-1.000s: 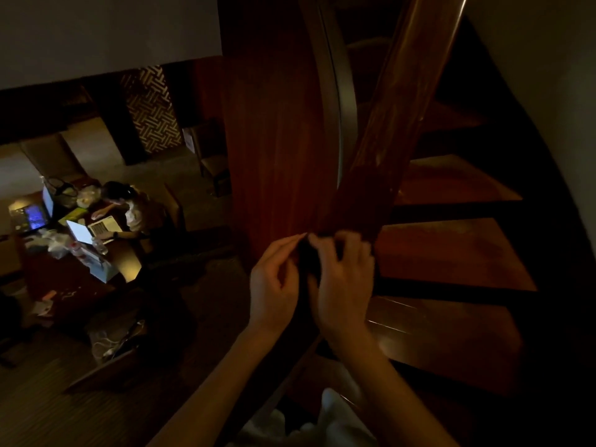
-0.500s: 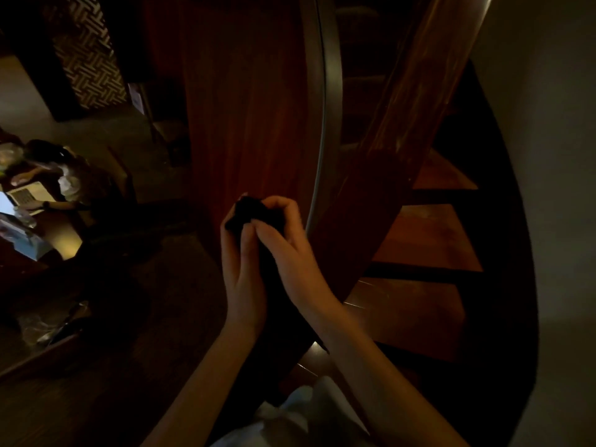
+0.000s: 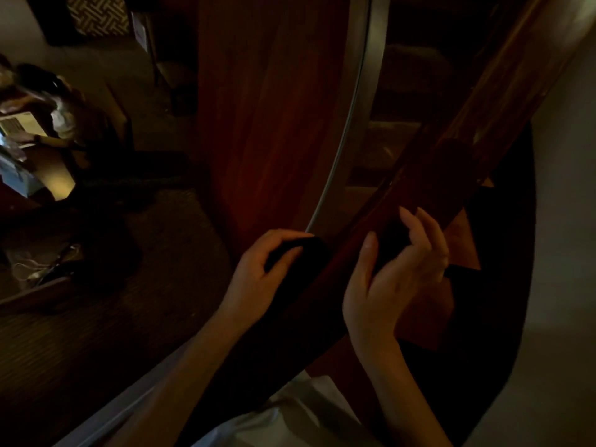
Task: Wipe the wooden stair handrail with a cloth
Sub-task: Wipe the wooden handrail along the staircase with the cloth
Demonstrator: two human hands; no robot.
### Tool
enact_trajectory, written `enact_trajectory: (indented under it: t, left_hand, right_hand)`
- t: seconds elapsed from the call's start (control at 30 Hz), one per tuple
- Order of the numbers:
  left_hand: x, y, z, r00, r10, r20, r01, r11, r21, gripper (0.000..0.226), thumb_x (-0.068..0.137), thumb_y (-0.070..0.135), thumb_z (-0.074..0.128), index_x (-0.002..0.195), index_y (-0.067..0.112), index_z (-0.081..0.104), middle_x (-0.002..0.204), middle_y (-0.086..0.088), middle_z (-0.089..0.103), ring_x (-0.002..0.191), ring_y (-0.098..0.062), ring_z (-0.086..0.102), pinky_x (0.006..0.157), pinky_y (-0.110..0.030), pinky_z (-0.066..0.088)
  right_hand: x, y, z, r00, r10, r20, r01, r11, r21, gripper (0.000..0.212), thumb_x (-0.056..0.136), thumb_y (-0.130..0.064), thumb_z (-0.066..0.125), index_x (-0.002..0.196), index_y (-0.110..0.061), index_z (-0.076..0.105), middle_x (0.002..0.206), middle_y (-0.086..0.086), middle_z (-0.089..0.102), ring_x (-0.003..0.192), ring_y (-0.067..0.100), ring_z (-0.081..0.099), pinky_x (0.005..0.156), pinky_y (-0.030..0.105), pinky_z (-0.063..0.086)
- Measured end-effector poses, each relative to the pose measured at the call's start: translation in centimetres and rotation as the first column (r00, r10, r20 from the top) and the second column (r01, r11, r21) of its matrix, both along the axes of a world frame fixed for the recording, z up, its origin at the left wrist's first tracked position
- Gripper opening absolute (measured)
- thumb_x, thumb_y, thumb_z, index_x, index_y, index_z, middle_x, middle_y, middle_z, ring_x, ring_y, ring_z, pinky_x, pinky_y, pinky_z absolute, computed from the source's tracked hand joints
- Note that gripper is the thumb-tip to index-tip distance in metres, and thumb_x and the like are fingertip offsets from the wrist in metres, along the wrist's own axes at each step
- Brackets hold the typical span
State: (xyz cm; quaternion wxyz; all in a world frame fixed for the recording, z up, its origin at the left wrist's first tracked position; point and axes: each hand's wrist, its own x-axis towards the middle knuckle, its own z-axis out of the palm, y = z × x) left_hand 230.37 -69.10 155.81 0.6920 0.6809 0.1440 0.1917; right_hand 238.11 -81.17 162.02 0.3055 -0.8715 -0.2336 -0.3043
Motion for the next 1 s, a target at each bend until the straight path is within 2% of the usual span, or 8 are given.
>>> enact_trajectory:
  t: [0.07,0.17,0.37,0.5,0.63,0.8,0.9,1.0]
  left_hand:
    - [-0.2,-0.4,0.0,1.0,-0.021,0.013,0.021,0.998,-0.062,0.024,0.099,0.027,0.051,0.12,0.024,0.062,0.117,0.007,0.063,0.111,-0.008,0.061,0.094,-0.024,0.05]
    - [-0.4,-0.3,0.4,0.995,-0.04,0.088,0.035,0.998,0.054,0.032,0.089,0.04,0.062,0.119,0.029,0.061,0.11,0.01,0.059,0.104,-0.011,0.061,0.087,-0.016,0.048]
    - [4.8,-0.6,2.9,0.978,-0.009,0.208,-0.009,0.996,0.085,0.024,0.09,0.027,0.064,0.113,0.031,0.06,0.104,0.005,0.059,0.097,-0.01,0.061,0.086,-0.021,0.05]
    - [10.0,-0.1,5.4,0.977,-0.018,0.212,0.045,0.992,-0.121,0.016,0.092,0.011,0.064,0.103,0.024,0.062,0.104,-0.007,0.063,0.089,-0.011,0.063,0.077,-0.024,0.05]
    - [7.4,0.4,3.3,0.97,-0.118,0.214,0.147,0.981,-0.124,0.015,0.09,0.015,0.064,0.102,0.025,0.065,0.094,0.011,0.069,0.081,0.0,0.065,0.069,-0.014,0.049]
    - [3.9,0.9,1.2,0.966,-0.145,0.214,0.191,0.958,-0.214,0.015,0.084,0.023,0.07,0.099,0.025,0.07,0.102,0.006,0.072,0.089,-0.006,0.069,0.074,-0.016,0.052]
    - [7.5,0.9,3.6,0.954,-0.137,0.266,0.185,0.969,-0.165,0.015,0.086,0.016,0.069,0.1,0.023,0.068,0.1,0.005,0.071,0.088,-0.004,0.068,0.075,-0.017,0.052]
    - [12.3,0.3,7.1,0.941,-0.1,0.323,0.179,0.957,-0.227,0.016,0.09,0.005,0.064,0.101,0.017,0.065,0.103,0.0,0.067,0.08,-0.003,0.066,0.068,-0.016,0.05]
  right_hand:
    - [0.0,0.1,-0.2,1.0,-0.014,0.013,0.014,1.0,0.005,0.032,0.095,-0.014,0.056,0.123,-0.002,0.053,0.13,0.017,0.051,0.121,0.028,0.046,0.101,0.04,0.031]
    - [0.1,0.1,-0.3,1.0,-0.015,0.028,0.014,0.999,0.044,0.029,0.096,-0.015,0.049,0.119,0.001,0.056,0.127,0.017,0.053,0.119,0.028,0.048,0.101,0.038,0.032]
    - [0.1,0.0,-0.4,0.999,-0.009,0.041,0.005,0.996,0.094,0.023,0.096,-0.011,0.047,0.118,-0.006,0.052,0.125,0.017,0.052,0.118,0.023,0.046,0.103,0.027,0.027]
    - [0.1,0.1,-0.6,0.999,-0.004,0.048,-0.002,0.994,0.112,0.023,0.096,-0.014,0.046,0.119,-0.013,0.048,0.126,0.016,0.052,0.118,0.027,0.048,0.1,0.036,0.034]
    - [0.2,-0.1,-0.7,0.999,0.0,0.05,-0.005,0.994,0.108,0.024,0.096,-0.014,0.047,0.12,-0.015,0.047,0.127,0.011,0.05,0.12,0.025,0.046,0.101,0.036,0.033]
    - [0.3,0.1,-0.8,0.999,0.003,0.035,-0.007,0.992,0.125,0.023,0.095,-0.012,0.048,0.118,-0.012,0.05,0.125,0.014,0.052,0.121,0.028,0.048,0.105,0.029,0.028]
    - [0.2,0.0,-0.8,1.0,-0.009,0.027,0.006,0.992,0.123,0.022,0.095,-0.013,0.048,0.117,-0.01,0.052,0.125,0.014,0.053,0.123,0.027,0.047,0.106,0.028,0.026]
    - [0.3,0.0,-0.8,1.0,-0.001,0.008,0.0,0.991,0.134,0.024,0.095,-0.016,0.047,0.118,-0.014,0.05,0.127,0.012,0.052,0.126,0.027,0.046,0.107,0.027,0.025]
